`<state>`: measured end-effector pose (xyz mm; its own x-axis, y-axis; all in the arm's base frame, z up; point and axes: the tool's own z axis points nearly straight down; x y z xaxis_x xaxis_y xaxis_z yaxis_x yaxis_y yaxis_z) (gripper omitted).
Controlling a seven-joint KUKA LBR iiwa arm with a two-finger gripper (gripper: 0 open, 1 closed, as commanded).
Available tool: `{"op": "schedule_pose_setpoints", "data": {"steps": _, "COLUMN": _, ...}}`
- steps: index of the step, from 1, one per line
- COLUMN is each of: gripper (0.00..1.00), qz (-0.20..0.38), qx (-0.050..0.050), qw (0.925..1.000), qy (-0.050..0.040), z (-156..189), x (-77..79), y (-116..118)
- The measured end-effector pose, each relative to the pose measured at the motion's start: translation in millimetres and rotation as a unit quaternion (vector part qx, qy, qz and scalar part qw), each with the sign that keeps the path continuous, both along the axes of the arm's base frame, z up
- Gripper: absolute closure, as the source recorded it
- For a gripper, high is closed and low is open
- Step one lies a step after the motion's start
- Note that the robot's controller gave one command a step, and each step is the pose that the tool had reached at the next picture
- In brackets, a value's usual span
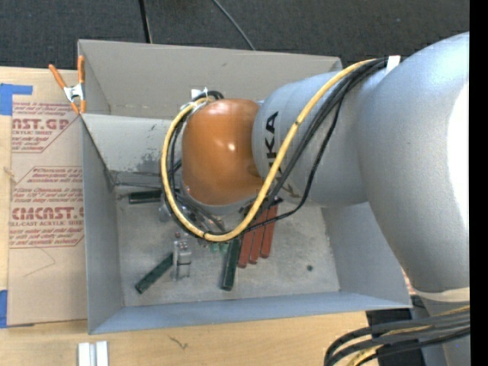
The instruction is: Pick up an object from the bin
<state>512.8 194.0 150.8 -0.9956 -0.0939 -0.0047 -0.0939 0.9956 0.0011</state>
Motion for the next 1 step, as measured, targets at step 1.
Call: {"op": "schedule_pose_setpoints", "data": {"steps": 1, "gripper": 0.00, "qz": 0.088, "qx": 0.000, "qw": 0.9961, "qy": -0.0008, "z": -56.5, "x": 21.7, "y": 13.2}}
